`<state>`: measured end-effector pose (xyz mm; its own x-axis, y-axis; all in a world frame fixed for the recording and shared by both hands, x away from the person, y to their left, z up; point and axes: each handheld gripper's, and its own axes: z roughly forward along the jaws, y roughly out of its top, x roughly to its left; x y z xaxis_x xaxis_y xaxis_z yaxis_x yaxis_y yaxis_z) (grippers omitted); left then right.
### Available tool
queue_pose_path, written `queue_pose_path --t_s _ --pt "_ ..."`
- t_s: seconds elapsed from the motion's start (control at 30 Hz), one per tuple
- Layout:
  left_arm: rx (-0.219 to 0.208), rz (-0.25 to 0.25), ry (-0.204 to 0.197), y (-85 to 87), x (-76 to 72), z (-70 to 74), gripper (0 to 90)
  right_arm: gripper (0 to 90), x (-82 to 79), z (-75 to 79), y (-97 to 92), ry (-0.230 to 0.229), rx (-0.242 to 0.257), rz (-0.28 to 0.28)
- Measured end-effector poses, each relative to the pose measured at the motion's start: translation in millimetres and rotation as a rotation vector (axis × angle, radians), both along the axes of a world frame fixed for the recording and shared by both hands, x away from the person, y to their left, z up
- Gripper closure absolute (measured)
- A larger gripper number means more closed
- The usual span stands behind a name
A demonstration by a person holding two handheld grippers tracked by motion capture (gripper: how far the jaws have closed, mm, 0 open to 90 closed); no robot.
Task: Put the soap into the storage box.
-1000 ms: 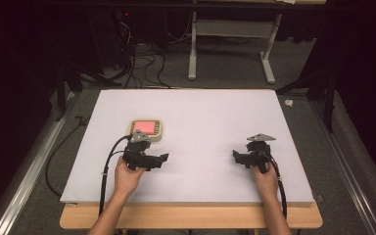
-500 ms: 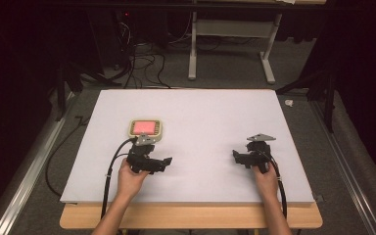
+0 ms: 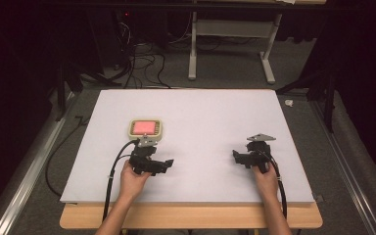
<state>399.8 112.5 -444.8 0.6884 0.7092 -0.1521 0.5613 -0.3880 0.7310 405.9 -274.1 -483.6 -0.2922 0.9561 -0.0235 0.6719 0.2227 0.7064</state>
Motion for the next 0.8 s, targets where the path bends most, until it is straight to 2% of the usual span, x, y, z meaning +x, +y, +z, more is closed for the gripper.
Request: queue_pose_path --t_s 0.8 --pt "0.047 -0.003 0.005 -10.9 6.8 -21.3 15.8 14.7 -0.1 0.0 0.1 0.000 0.000 0.000"
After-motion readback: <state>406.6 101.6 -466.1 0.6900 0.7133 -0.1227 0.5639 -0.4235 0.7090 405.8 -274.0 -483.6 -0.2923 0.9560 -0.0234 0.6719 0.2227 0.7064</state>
